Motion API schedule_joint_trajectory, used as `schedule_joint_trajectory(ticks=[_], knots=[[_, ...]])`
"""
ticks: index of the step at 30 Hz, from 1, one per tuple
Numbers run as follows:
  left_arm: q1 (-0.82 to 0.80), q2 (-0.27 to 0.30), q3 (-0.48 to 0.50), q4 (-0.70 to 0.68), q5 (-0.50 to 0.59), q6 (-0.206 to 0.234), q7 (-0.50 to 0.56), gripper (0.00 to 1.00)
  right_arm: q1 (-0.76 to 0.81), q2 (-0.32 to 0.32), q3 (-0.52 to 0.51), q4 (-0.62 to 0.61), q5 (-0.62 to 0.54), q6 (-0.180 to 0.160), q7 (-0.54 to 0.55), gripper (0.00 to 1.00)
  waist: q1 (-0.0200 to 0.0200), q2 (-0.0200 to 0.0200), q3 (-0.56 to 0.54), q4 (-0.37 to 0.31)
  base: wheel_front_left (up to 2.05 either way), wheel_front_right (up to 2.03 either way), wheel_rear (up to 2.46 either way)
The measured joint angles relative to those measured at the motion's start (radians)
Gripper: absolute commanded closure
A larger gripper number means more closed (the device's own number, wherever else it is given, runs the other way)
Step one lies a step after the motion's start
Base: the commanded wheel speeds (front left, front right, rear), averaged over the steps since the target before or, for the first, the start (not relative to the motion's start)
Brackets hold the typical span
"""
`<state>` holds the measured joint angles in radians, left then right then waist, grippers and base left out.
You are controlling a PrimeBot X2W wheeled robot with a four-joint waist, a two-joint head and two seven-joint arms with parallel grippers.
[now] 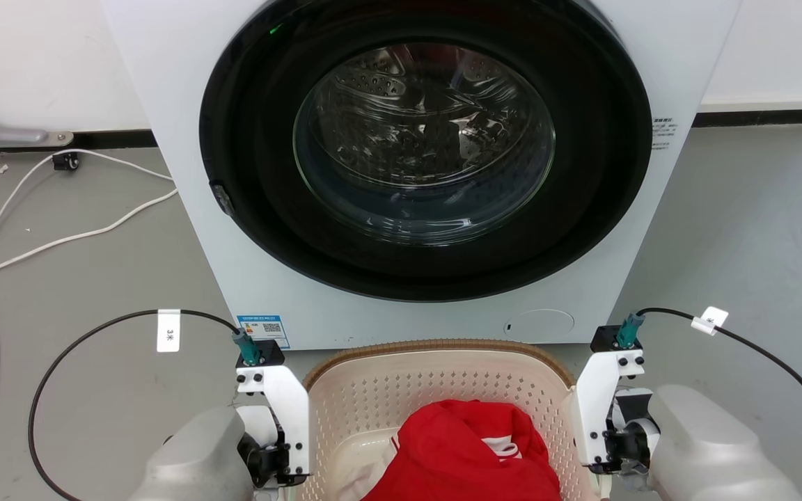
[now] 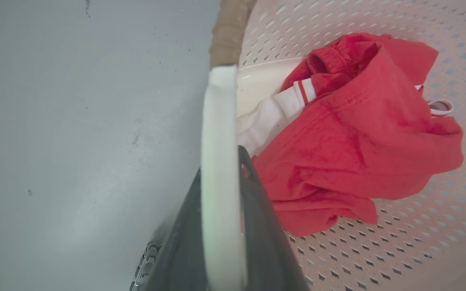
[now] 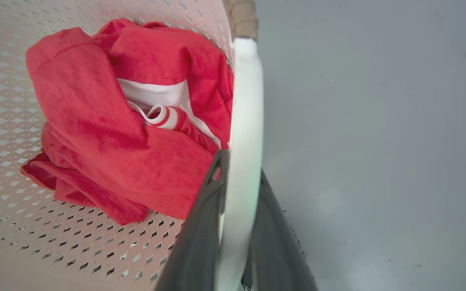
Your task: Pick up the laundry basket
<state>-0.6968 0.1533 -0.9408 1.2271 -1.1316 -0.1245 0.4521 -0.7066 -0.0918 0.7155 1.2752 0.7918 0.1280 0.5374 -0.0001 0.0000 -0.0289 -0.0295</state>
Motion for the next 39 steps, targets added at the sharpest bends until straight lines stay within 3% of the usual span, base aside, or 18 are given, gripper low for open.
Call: schedule_joint_trajectory(ticks=[39], knots=[[0.001, -0.001, -0.045, 0.011, -0.049, 0.0, -0.011, 1.0, -0.002, -0.001, 0.017, 0.015, 0.031, 0.0, -0.009, 1.0, 0.0001, 0.0, 0.013, -0.001, 0.0, 0.0, 0.0]])
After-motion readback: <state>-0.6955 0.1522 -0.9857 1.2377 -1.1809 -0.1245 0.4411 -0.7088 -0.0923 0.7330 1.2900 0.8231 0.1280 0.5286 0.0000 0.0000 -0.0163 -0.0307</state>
